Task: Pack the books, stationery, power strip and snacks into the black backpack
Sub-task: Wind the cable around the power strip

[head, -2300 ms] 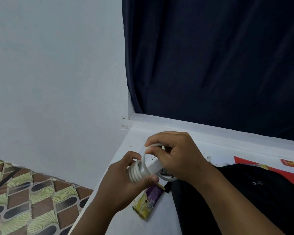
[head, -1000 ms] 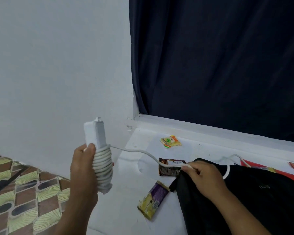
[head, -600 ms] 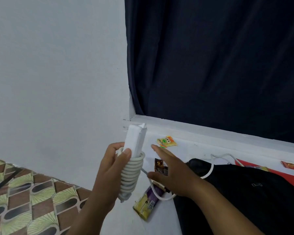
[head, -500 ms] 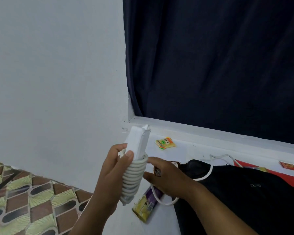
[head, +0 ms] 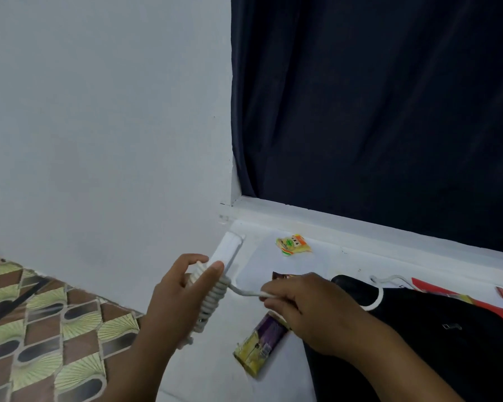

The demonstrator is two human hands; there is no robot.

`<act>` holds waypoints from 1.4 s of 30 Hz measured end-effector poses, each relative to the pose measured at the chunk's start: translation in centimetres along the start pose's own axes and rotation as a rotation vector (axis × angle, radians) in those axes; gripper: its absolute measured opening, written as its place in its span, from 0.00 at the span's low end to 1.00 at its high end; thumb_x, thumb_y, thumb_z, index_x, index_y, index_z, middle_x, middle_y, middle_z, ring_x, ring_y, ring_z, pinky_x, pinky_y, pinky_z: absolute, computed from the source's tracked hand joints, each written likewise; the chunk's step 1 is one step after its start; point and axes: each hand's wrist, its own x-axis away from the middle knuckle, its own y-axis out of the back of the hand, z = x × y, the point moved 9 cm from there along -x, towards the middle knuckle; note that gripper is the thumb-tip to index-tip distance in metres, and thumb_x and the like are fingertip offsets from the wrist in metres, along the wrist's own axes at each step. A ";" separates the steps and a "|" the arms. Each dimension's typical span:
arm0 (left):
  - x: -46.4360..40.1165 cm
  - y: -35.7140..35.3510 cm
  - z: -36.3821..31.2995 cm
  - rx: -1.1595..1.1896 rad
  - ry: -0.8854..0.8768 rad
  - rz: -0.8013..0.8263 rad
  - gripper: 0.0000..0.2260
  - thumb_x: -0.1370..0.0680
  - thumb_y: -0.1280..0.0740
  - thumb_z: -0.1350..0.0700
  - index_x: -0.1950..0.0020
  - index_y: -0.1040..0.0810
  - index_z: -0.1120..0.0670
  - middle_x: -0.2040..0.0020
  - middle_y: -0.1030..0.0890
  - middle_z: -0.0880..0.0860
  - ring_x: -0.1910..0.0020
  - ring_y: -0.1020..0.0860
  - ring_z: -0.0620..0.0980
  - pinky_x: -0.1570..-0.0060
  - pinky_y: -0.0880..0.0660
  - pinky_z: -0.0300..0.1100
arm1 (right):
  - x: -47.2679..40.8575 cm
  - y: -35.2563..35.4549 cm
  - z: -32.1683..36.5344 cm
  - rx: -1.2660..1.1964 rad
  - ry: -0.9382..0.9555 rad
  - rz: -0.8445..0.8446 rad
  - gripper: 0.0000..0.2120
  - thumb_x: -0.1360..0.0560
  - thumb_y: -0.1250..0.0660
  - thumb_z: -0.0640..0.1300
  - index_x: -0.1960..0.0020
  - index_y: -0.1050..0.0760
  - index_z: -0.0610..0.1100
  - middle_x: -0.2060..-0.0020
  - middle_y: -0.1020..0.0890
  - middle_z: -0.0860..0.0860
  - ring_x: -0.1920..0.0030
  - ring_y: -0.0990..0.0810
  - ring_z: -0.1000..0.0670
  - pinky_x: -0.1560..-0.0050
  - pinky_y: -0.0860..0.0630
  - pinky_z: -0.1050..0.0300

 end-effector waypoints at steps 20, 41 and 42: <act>0.4 -0.4 0.0 -0.040 0.008 0.012 0.14 0.23 0.36 0.36 0.48 0.21 0.44 0.65 0.17 0.50 0.71 0.21 0.47 0.74 0.25 0.40 | 0.5 1.5 3.0 0.045 0.083 0.022 0.11 0.19 0.40 0.53 0.55 0.27 0.47 0.63 0.23 0.51 0.60 0.26 0.51 0.56 0.26 0.48; 2.1 -4.8 -2.4 -0.209 -0.195 0.292 0.22 0.30 0.33 0.28 0.50 0.20 0.44 0.62 0.17 0.40 0.64 0.19 0.42 0.66 0.26 0.32 | -3.0 6.4 2.7 -0.199 0.179 -0.451 0.07 0.36 0.23 0.50 0.59 0.16 0.52 0.57 0.23 0.59 0.62 0.23 0.50 0.64 0.24 0.57; 1.9 -4.8 -2.0 -0.211 -0.176 0.315 0.23 0.31 0.35 0.28 0.49 0.20 0.43 0.60 0.17 0.41 0.62 0.18 0.43 0.64 0.24 0.34 | -2.8 6.4 2.1 -0.250 0.156 -0.477 0.08 0.37 0.21 0.48 0.59 0.16 0.51 0.56 0.23 0.59 0.62 0.23 0.50 0.64 0.24 0.58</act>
